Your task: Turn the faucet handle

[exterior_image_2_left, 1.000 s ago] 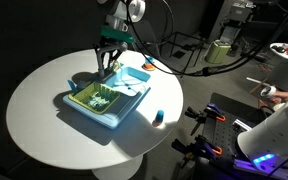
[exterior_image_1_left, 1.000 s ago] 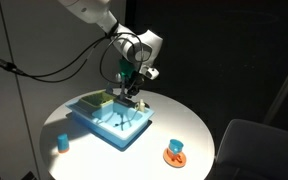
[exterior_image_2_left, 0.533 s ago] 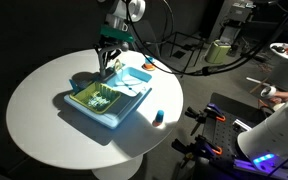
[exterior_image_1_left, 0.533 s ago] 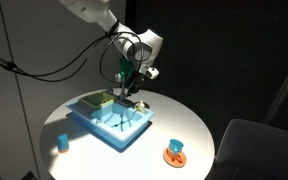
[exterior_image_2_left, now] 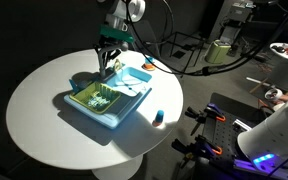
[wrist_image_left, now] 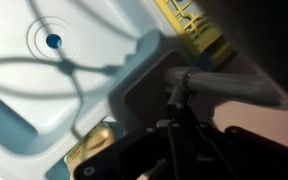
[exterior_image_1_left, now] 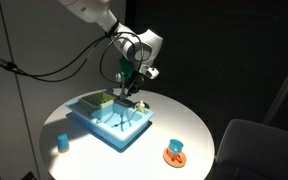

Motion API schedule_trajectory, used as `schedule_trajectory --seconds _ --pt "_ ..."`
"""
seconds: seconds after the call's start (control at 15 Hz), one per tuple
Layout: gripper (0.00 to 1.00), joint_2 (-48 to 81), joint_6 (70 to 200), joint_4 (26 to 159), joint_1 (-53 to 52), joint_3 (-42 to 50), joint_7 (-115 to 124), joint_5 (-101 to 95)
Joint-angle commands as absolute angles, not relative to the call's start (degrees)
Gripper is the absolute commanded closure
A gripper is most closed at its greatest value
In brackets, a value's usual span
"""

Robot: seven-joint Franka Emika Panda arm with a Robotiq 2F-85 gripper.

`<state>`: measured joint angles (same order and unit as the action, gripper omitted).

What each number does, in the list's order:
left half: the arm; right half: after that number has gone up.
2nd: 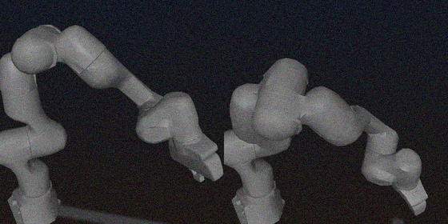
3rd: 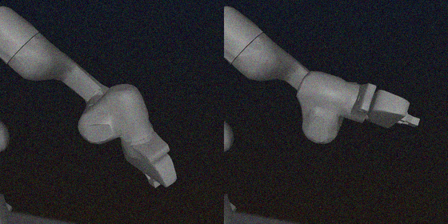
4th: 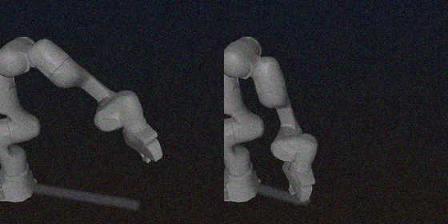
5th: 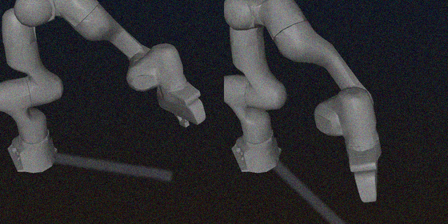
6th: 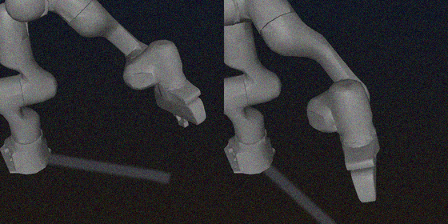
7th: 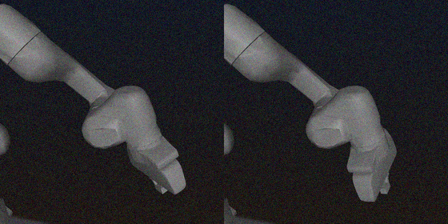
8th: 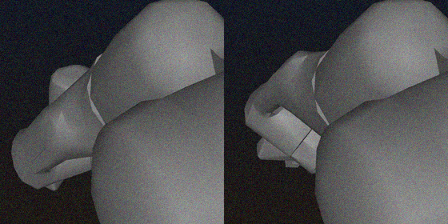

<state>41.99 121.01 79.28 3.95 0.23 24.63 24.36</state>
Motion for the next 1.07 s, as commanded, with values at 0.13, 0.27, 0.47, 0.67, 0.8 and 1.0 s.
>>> schedule_trajectory --seconds 0.13,0.27,0.47,0.67,0.8,1.0 --pt "0.98 41.87 125.15 81.52 3.37 0.28 22.49 23.63" --pt "0.98 41.7 126.56 82.28 3.35 0.09 21.47 23.77" --pt "0.98 41.13 129.06 83.91 3.04 -0.1 20.23 23.87" --pt "0.98 40.24 132.05 86.11 2.55 -0.3 19.23 23.87" --pt "0.98 39.48 134.07 87.84 2.28 -0.45 18.53 23.92" --pt "0.98 38.44 136.46 90.14 2.12 -0.65 17.86 24.13"
